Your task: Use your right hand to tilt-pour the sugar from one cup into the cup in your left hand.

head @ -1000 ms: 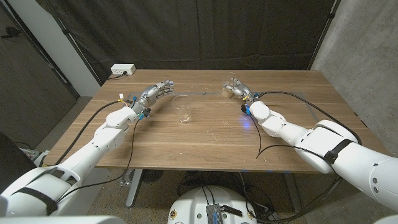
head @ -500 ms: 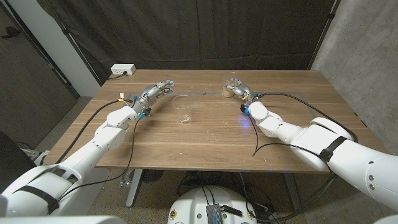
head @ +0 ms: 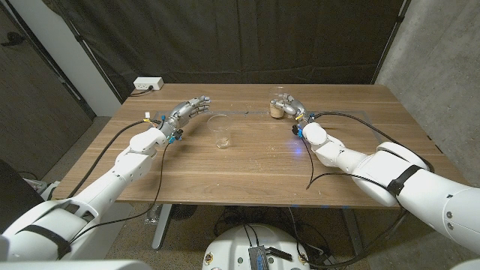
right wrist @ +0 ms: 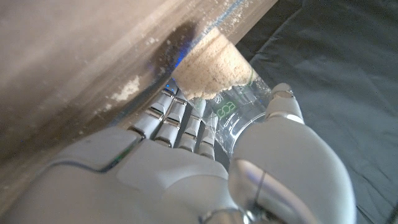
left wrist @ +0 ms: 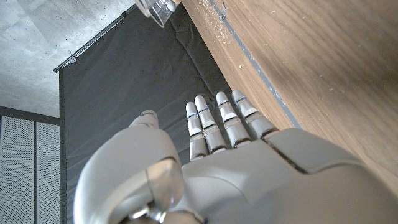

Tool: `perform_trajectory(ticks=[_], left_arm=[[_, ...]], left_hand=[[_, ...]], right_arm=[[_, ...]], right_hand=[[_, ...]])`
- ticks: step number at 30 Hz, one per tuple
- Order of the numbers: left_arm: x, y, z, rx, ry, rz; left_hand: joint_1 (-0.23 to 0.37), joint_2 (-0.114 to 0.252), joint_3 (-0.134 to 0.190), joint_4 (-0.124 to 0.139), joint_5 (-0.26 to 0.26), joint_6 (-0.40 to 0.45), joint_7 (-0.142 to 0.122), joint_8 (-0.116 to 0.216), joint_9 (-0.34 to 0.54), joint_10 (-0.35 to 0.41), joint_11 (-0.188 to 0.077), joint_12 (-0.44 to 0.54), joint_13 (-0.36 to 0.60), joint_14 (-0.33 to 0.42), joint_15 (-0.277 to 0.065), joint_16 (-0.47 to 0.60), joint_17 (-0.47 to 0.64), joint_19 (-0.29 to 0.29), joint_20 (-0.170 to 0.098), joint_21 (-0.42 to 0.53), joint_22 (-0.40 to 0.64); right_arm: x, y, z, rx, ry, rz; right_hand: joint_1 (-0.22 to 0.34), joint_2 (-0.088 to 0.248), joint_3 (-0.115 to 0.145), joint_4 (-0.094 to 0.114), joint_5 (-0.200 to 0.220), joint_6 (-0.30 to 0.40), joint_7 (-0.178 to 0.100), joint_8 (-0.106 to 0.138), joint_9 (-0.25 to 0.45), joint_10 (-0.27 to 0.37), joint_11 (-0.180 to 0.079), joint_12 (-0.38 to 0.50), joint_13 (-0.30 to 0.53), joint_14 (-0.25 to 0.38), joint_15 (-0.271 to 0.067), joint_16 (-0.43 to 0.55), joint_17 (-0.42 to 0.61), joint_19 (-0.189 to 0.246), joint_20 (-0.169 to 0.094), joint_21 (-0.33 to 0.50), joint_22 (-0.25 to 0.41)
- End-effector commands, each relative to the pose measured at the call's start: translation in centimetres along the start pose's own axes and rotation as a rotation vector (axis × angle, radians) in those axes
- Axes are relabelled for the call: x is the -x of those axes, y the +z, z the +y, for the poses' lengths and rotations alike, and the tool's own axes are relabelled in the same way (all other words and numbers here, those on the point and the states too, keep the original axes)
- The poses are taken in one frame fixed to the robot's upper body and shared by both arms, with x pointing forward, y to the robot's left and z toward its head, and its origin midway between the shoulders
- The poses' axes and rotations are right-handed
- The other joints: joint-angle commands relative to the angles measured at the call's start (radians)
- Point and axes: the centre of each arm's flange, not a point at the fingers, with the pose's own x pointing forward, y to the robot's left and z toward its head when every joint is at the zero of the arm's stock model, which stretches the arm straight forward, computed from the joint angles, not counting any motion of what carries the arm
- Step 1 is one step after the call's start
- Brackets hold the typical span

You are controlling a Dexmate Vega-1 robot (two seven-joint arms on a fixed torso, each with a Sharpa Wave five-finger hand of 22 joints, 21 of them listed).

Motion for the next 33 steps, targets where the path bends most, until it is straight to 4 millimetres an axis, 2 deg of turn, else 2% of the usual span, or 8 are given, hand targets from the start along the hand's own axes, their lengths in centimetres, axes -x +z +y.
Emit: perform_trajectory(ticks=[1,7,16,21,24,33], left_arm=[[0.1,0.1,-0.2,0.005,0.005,0.002],[0.2,0.1,-0.4,0.002,0.006,0.005],[0.3,0.5,-0.6,-0.031,-0.006,0.019],[0.3,0.6,-1.0,-0.034,-0.011,0.025],[0.3,0.5,-1.1,-0.035,-0.013,0.029],[0.4,0.5,-1.3,-0.044,-0.024,0.035]], left_hand=[[0.003,-0.009,0.008,-0.005,0.003,0.014,-0.001,0.002,0.000,0.010,-0.004,0.001,0.005,0.006,-0.104,0.003,0.002,0.005,-0.003,-0.004,0.002],[0.003,-0.010,0.008,-0.006,0.003,0.017,-0.003,0.003,0.000,0.014,-0.003,0.002,0.005,0.009,-0.105,0.004,0.001,0.006,-0.003,-0.004,0.003],[0.004,-0.012,0.010,-0.009,0.004,0.019,-0.001,0.004,0.000,0.016,-0.006,0.003,0.006,0.013,-0.105,0.005,0.001,0.008,-0.003,-0.003,0.003],[0.005,-0.014,0.011,-0.011,0.004,0.020,-0.002,0.004,0.000,0.019,-0.006,0.004,0.006,0.015,-0.107,0.005,0.001,0.012,-0.003,-0.002,0.003],[0.006,-0.015,0.011,-0.012,0.004,0.021,-0.003,0.005,0.000,0.020,-0.008,0.004,0.006,0.017,-0.107,0.006,0.000,0.013,-0.003,-0.001,0.003],[0.008,-0.017,0.013,-0.015,0.005,0.024,-0.001,0.006,0.000,0.022,-0.008,0.005,0.007,0.018,-0.108,0.005,0.000,0.015,-0.005,-0.001,0.003]], right_arm=[[0.9,1.7,-2.2,-0.019,0.048,-0.145],[1.5,1.8,-3.3,-0.035,0.058,-0.165],[2.1,1.4,-4.7,-0.060,0.074,-0.174],[2.7,1.1,-5.8,-0.081,0.093,-0.174],[2.9,1.0,-6.4,-0.090,0.109,-0.172],[3.7,1.0,-7.7,-0.114,0.144,-0.151]], right_hand=[[0.026,0.002,-0.003,0.000,0.001,0.007,-0.009,0.014,0.012,0.012,-0.003,0.015,0.015,0.022,-0.186,0.019,0.018,0.025,-0.028,0.016,0.006],[0.040,0.004,-0.002,0.004,-0.007,0.040,-0.019,0.045,0.030,0.069,-0.011,0.052,0.031,0.085,-0.189,0.016,0.016,0.043,-0.042,0.031,0.012],[0.054,0.000,-0.002,0.005,-0.013,0.073,-0.019,0.072,0.043,0.116,-0.018,0.077,0.041,0.118,-0.190,0.004,0.013,0.050,-0.050,0.040,0.016],[0.050,0.005,-0.003,0.013,-0.020,0.094,-0.019,0.091,0.053,0.169,-0.023,0.085,0.019,0.149,-0.189,-0.005,0.010,0.048,-0.053,0.044,0.017],[0.052,0.009,-0.003,0.015,-0.028,0.119,-0.016,0.107,0.056,0.211,-0.023,0.086,-0.006,0.195,-0.191,-0.006,0.009,0.080,-0.069,0.061,0.019],[0.062,0.014,-0.001,0.015,-0.039,0.153,-0.009,0.120,0.049,0.251,-0.018,0.081,-0.038,0.234,-0.193,-0.011,0.012,0.095,-0.079,0.075,0.023]])
